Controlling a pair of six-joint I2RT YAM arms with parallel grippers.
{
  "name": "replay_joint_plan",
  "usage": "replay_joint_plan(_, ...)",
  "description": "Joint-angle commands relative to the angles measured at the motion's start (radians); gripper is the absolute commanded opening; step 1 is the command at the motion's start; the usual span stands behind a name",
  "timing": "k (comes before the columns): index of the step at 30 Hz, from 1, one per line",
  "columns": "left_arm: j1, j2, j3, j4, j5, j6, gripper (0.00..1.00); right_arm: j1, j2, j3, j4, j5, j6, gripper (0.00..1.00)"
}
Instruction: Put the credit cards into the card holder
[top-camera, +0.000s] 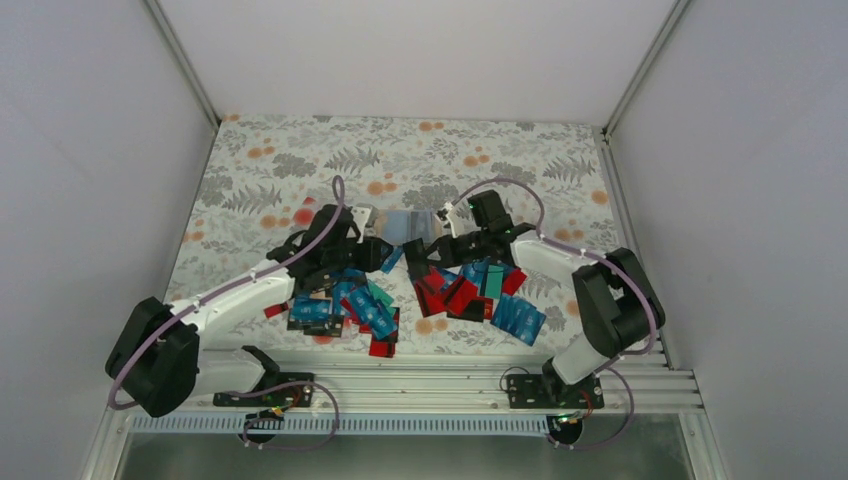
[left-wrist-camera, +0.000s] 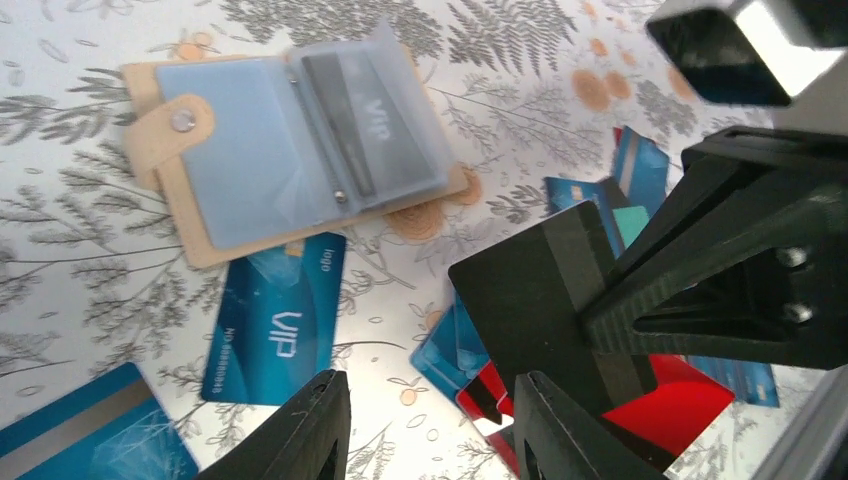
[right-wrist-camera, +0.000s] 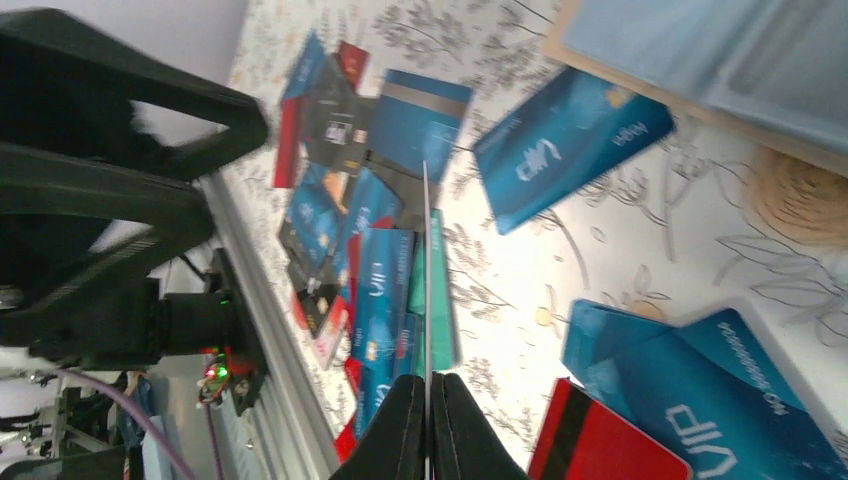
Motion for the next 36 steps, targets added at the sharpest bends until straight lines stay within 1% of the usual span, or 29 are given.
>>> replay_joint_plan(1,0.025,0.006,-0.057,0.173,0.170,0.060,0.43,-0.005,-0.080,-0.019,0.068,-0.096,-0.028,0.05)
replay_joint_plan(5,0.057,0.000,-0.106,0.308,0.298,0.057,0.46,-0.006,-0.123,-0.046,0.112,-0.148,-0.008,0.05)
replay_joint_plan(7,0.063,-0.002,-0.120,0.358,0.339,0.059,0.46,-0.005,-0.133,-0.065,0.145,-0.186,0.014,0.04)
replay_joint_plan(11,0.071,-0.001,-0.142,0.423,0.405,0.056,0.47,-0.005,-0.143,-0.080,0.174,-0.232,0.028,0.05)
replay_joint_plan(14,0.074,0.018,-0.147,0.449,0.423,0.060,0.46,-0.006,-0.152,-0.083,0.189,-0.260,0.033,0.05)
replay_joint_plan(18,0.074,0.051,-0.146,0.481,0.434,0.066,0.37,-0.006,-0.137,-0.075,0.187,-0.290,0.033,0.04)
replay_joint_plan(20,0.074,0.061,-0.147,0.503,0.440,0.066,0.30,-0.005,-0.130,-0.075,0.187,-0.296,0.034,0.04)
replay_joint_plan(24,0.073,0.062,-0.156,0.538,0.444,0.057,0.06,-0.006,-0.126,-0.078,0.180,-0.291,0.031,0.04)
replay_joint_plan(25,0.073,0.062,-0.156,0.540,0.442,0.056,0.03,-0.005,-0.127,-0.077,0.174,-0.284,0.030,0.04)
replay_joint_plan(27,0.073,0.063,-0.160,0.543,0.441,0.056,0.02,-0.005,-0.131,-0.071,0.153,-0.256,0.023,0.04)
replay_joint_plan(28,0.074,0.064,-0.161,0.543,0.441,0.056,0.02,-0.005,-0.132,-0.069,0.137,-0.227,0.018,0.07)
replay_joint_plan(29,0.074,0.069,-0.161,0.542,0.438,0.057,0.02,-0.006,-0.132,-0.063,0.115,-0.186,0.014,0.15)
replay_joint_plan(30,0.074,0.075,-0.159,0.536,0.431,0.060,0.02,-0.007,-0.129,-0.056,0.088,-0.111,0.014,0.26)
replay_joint_plan(32,0.075,0.094,-0.152,0.517,0.406,0.064,0.02,-0.009,-0.117,-0.050,0.036,0.024,0.019,0.42)
replay_joint_plan(33,0.075,0.105,-0.147,0.506,0.394,0.067,0.02,-0.014,-0.110,-0.053,0.025,0.064,0.024,0.50)
replay_joint_plan(34,0.078,0.118,-0.137,0.497,0.384,0.070,0.02,-0.018,-0.100,-0.056,0.020,0.092,0.030,0.55)
replay_joint_plan(36,0.079,0.138,-0.124,0.482,0.374,0.075,0.02,-0.027,-0.091,-0.066,0.028,0.115,0.039,0.60)
